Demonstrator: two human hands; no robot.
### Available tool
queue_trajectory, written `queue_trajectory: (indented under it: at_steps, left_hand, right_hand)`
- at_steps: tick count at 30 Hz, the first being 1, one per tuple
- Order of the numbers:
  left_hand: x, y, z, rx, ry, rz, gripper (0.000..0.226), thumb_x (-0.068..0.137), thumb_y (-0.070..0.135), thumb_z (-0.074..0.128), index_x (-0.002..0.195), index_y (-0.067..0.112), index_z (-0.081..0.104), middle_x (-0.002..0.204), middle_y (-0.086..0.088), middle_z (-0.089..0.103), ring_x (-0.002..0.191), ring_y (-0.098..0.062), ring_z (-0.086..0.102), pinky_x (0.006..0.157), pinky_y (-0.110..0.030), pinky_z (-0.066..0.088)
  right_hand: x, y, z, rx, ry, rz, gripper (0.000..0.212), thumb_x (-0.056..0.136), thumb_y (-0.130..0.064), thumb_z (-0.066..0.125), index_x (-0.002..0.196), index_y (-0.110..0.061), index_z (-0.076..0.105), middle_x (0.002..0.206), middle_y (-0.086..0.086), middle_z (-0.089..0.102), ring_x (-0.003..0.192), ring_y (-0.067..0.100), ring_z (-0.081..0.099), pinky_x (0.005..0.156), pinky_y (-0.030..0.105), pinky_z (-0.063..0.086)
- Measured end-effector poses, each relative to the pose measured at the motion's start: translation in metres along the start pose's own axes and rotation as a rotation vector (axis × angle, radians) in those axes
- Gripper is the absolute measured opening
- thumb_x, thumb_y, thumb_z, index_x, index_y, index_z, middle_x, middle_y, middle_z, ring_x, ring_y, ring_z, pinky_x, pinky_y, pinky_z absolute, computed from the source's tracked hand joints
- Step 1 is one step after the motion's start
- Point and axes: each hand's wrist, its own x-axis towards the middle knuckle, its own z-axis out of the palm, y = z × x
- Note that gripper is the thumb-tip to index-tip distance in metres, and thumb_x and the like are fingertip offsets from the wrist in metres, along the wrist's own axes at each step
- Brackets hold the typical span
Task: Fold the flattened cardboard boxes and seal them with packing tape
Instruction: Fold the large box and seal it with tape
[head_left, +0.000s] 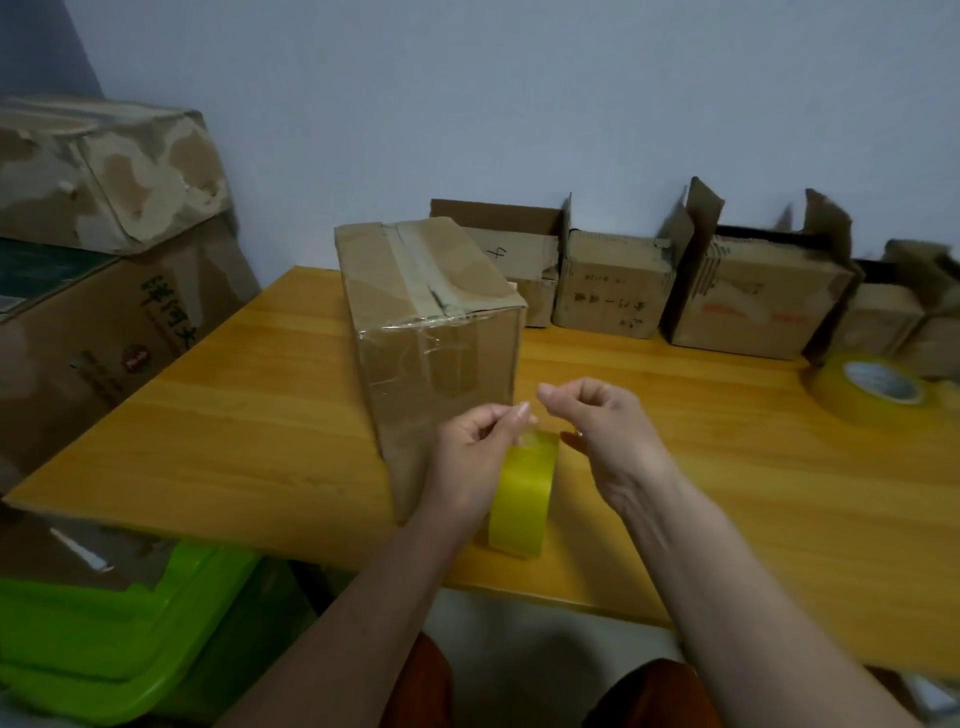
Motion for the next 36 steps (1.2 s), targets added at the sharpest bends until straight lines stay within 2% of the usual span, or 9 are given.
queue_trajectory:
  at_steps: [3,7,12,16,19,25,29,32,36]
  left_hand:
    - [-0.003,-0.001,0.015,0.077,-0.012,0.061,0.028,0.097,0.028,0.054,0.078,0.029,0.073,0.066,0.012,0.064,0.068,-0.001,0.057,0.068,-0.020,0.046]
    - [-0.006,-0.003,0.033,0.111,-0.003,0.046,0.032,0.097,0.044,0.048,0.080,0.037,0.075,0.079,0.005,0.071,0.080,-0.014,0.066,0.078,-0.041,0.053]
    - [-0.015,0.000,0.047,0.237,-0.116,0.083,0.022,0.094,0.035,0.059,0.112,0.028,0.069,0.103,0.008,0.065,0.096,-0.004,0.061,0.087,-0.026,0.051]
    - [-0.017,0.002,0.057,0.236,-0.035,0.001,0.050,0.083,0.022,0.074,0.130,0.017,0.057,0.117,0.004,0.056,0.091,-0.008,0.060,0.078,-0.020,0.048]
    - [-0.012,0.008,0.054,0.178,0.053,-0.072,0.082,0.075,0.019,0.081,0.143,0.019,0.037,0.124,0.005,0.045,0.091,-0.003,0.058,0.078,-0.017,0.050]
    - [-0.008,0.019,0.051,0.470,-0.010,0.354,0.040,0.074,0.021,0.081,0.108,0.037,0.066,0.110,0.011,0.050,0.107,-0.007,0.046,0.090,-0.006,0.033]
    - [0.003,0.028,0.051,0.444,-0.098,0.323,0.021,0.076,0.020,0.080,0.094,0.029,0.074,0.091,0.014,0.065,0.089,-0.004,0.059,0.080,-0.014,0.044]
    - [0.006,0.032,0.051,0.458,-0.119,0.304,0.013,0.076,0.019,0.081,0.086,0.025,0.076,0.080,0.014,0.066,0.075,0.003,0.058,0.069,-0.008,0.043]
    - [0.009,0.031,0.053,0.685,-0.077,0.423,0.004,0.080,0.024,0.076,0.081,0.021,0.073,0.076,0.015,0.058,0.079,-0.009,0.051,0.074,-0.026,0.042]
  right_hand:
    - [-0.008,-0.003,-0.012,0.107,0.068,0.060,0.023,0.088,-0.015,0.065,0.070,-0.013,0.052,0.065,0.000,0.054,0.056,0.003,0.055,0.054,0.019,0.046]
    - [-0.012,-0.003,-0.028,0.159,0.099,0.104,0.016,0.089,-0.015,0.065,0.078,-0.011,0.054,0.065,0.001,0.054,0.060,0.010,0.054,0.056,0.024,0.046]
    - [-0.010,-0.004,-0.040,0.264,0.153,0.108,0.019,0.089,-0.007,0.062,0.073,-0.009,0.052,0.062,0.002,0.053,0.058,0.011,0.054,0.044,0.015,0.044]
    - [-0.006,-0.001,-0.044,0.258,0.180,0.099,0.023,0.088,-0.004,0.062,0.069,-0.010,0.051,0.063,0.003,0.050,0.060,0.012,0.049,0.051,0.018,0.041]
    - [-0.004,0.000,-0.050,0.287,0.213,0.115,0.026,0.088,-0.001,0.060,0.067,-0.010,0.049,0.056,0.002,0.044,0.050,0.012,0.043,0.044,0.018,0.039]
    - [-0.003,0.003,-0.052,0.247,0.169,0.081,0.012,0.087,0.000,0.059,0.077,-0.006,0.055,0.062,0.004,0.045,0.058,0.013,0.043,0.053,0.020,0.038]
    - [-0.001,0.006,-0.055,0.213,0.128,0.065,0.005,0.085,-0.002,0.061,0.089,0.001,0.059,0.067,0.011,0.050,0.066,0.021,0.048,0.066,0.031,0.040]
    - [-0.001,0.008,-0.059,0.196,0.062,0.050,0.013,0.086,-0.003,0.060,0.098,0.001,0.060,0.081,0.020,0.055,0.076,0.027,0.052,0.073,0.036,0.042]
    - [-0.004,0.007,-0.064,0.125,0.053,-0.012,0.008,0.091,-0.014,0.061,0.087,-0.008,0.064,0.076,0.004,0.060,0.077,0.019,0.056,0.074,0.032,0.046]
